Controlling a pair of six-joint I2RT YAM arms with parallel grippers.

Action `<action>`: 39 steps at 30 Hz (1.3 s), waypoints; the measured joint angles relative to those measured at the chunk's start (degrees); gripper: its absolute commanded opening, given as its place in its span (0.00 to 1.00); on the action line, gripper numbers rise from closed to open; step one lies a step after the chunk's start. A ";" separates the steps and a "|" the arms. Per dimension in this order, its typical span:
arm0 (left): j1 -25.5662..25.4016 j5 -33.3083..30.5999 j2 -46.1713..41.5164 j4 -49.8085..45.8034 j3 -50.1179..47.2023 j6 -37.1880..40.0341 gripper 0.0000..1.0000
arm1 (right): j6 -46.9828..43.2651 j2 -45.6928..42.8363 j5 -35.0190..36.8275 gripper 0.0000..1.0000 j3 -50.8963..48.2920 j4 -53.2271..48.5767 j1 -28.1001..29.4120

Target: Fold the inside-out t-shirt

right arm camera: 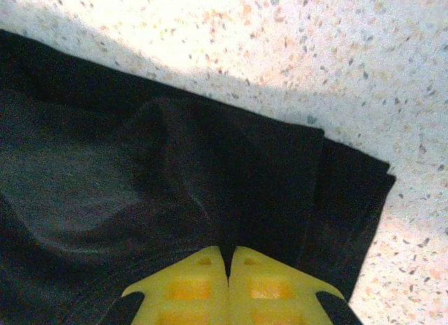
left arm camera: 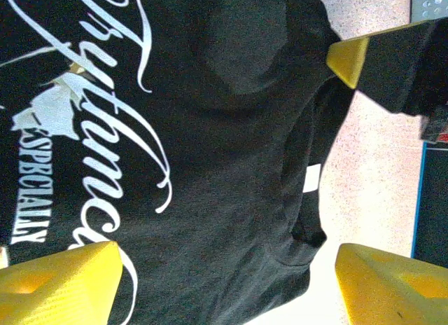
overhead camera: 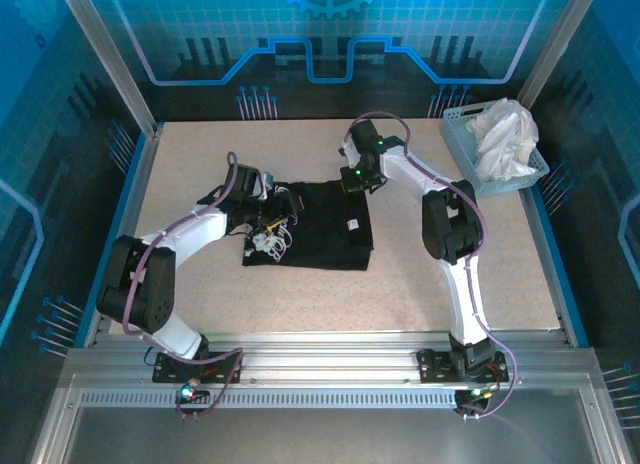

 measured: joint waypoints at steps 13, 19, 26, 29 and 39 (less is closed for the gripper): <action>0.00 -0.85 -1.86 -1.18 -0.48 2.23 0.81 | -0.24 10.51 1.31 0.33 21.38 -7.65 -4.70; 0.00 -1.60 -0.63 -1.36 1.38 2.56 0.82 | 0.20 18.05 8.79 0.44 26.69 -14.34 -5.81; 1.29 -3.45 10.47 0.17 14.05 2.58 0.82 | 0.50 -4.11 12.04 0.51 -3.08 -7.21 -5.07; 3.04 -3.74 18.27 1.22 21.46 3.19 0.82 | 1.38 -17.62 11.08 0.53 -15.02 -3.26 -3.02; 5.97 -4.02 35.36 -4.74 37.75 7.13 0.81 | 7.69 -23.28 2.93 0.48 -30.88 4.35 3.28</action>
